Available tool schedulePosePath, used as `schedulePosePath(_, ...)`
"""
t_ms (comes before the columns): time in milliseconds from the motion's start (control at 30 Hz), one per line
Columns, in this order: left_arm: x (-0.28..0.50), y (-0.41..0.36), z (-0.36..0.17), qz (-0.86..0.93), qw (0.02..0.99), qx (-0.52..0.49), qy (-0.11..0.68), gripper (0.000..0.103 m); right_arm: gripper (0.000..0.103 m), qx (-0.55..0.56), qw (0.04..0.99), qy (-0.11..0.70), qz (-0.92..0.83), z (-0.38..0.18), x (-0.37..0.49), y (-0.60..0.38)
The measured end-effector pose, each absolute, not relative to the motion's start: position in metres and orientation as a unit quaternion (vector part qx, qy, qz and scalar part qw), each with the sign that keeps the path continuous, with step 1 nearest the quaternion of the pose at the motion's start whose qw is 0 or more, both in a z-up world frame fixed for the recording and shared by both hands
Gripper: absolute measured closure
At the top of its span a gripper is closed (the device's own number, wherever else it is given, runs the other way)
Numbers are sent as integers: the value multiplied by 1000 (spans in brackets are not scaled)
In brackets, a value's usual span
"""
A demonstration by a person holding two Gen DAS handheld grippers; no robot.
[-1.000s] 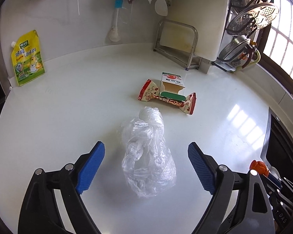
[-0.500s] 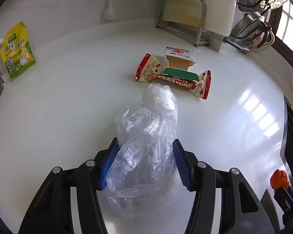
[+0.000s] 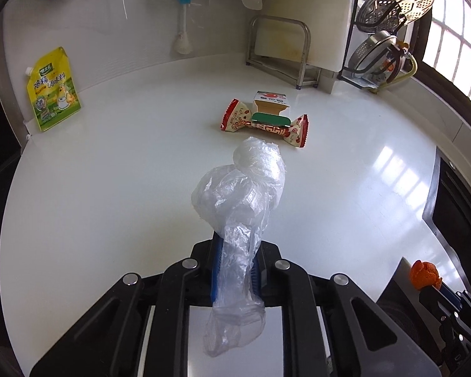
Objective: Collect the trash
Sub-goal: 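Carry the plastic bag and orange peel over the basket and release both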
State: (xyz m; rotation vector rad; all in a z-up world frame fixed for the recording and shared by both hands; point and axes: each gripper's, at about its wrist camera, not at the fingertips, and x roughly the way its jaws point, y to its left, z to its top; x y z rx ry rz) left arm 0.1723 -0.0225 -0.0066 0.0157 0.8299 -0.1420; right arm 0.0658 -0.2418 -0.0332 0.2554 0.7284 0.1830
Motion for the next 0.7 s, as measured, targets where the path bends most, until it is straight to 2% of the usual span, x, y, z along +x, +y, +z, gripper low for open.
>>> schedulePosePath(300, 82, -26, -8, -81, 918, 23, 388, 87, 83, 124, 922, 359, 80, -38, 5, -240)
schedulePosePath(700, 0, -54, -43, -138, 900, 22, 413, 87, 83, 111, 917, 377, 75, -65, -63, -243)
